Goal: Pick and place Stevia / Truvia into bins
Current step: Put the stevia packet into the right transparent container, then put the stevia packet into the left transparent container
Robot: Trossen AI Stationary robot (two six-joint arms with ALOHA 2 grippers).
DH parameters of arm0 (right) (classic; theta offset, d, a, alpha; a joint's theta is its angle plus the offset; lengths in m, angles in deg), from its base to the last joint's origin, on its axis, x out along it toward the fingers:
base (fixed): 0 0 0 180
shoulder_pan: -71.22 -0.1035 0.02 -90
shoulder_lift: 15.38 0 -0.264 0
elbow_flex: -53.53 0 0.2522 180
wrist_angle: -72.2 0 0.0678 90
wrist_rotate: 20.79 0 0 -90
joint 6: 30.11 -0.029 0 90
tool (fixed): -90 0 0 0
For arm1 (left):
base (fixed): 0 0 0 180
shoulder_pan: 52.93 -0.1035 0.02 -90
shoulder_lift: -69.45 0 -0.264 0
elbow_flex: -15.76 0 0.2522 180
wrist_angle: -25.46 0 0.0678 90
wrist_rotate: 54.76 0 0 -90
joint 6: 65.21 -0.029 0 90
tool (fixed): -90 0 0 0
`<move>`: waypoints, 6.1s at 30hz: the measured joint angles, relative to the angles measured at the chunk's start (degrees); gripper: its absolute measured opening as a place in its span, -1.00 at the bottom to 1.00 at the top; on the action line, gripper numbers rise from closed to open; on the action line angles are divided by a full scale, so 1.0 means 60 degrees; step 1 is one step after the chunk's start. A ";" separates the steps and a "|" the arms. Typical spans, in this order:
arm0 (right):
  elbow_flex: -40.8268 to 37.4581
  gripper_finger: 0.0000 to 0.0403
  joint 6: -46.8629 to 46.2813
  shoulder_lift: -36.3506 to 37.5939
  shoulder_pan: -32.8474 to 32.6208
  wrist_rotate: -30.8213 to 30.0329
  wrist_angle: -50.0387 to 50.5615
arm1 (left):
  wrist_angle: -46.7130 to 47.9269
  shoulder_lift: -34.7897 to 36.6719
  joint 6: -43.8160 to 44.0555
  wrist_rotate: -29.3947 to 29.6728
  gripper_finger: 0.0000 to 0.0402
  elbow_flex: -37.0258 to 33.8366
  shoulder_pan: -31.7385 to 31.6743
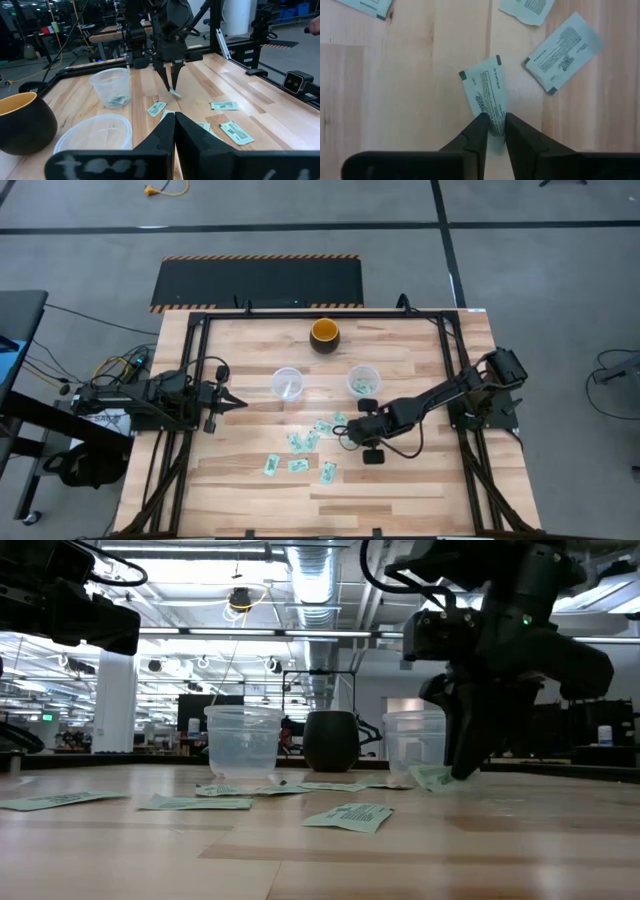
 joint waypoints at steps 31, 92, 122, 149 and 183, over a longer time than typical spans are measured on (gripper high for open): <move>0.4358 -0.95 0.1774 0.0051 0.1989 -0.0646 0.6587 | 0.0000 0.0000 0.0000 -0.0002 -1.00 0.0000 0.0000; 0.4552 -0.57 0.1671 0.0094 0.1892 -0.0713 0.7814 | 0.0000 -0.0002 0.0000 0.0002 -1.00 0.0000 -0.0002; -0.3376 -0.57 -0.3831 0.4517 -0.1072 -0.5011 -0.2946 | 0.0004 -0.0004 -0.1776 0.0538 -1.00 -0.0004 0.0000; -0.3385 -0.57 -0.2551 0.4513 -0.1045 -0.5319 -0.2986 | -0.1206 -0.0007 0.1464 -0.0467 -1.00 -0.0042 0.0000; -0.3385 -0.57 -0.1707 0.4506 -0.1064 -0.4739 -0.3413 | -0.2838 -0.4028 0.2769 -0.0201 -0.25 0.0000 0.2307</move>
